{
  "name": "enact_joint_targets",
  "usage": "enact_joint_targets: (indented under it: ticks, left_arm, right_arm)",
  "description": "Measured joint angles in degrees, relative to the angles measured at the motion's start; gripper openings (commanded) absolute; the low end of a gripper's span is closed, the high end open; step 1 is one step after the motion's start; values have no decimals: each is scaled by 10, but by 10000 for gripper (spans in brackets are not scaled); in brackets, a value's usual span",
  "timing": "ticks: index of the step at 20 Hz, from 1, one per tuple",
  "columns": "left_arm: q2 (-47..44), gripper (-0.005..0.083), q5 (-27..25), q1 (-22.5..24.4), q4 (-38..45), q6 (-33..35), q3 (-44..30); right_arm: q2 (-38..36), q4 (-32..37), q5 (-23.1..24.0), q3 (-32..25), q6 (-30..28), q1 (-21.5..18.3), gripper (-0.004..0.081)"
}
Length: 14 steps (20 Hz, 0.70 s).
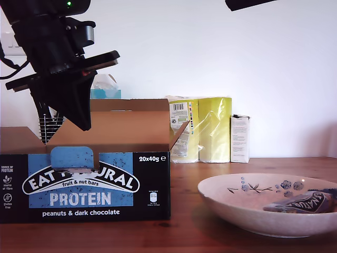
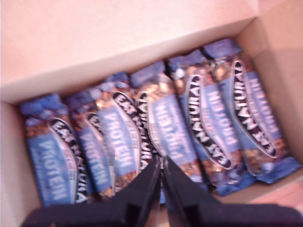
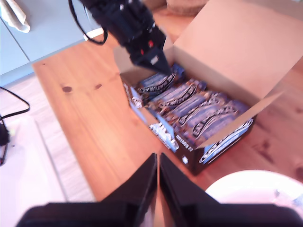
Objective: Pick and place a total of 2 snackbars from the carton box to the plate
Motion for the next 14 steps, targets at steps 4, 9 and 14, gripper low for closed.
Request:
enact_joint_targets:
  ticks: [4,9,14]
  left_arm:
    - [0,447,-25,-1,6,-19,0]
    - [19,447,-29,2,9,-27,0]
    - [91,444,-61,2,28,-31,0]
  right_arm:
    - [0,0,0,0,-15,0,-13]
    - [0,0,0,0,-24,0,-13]
    - [0,0,0,0,-28,0,-13]
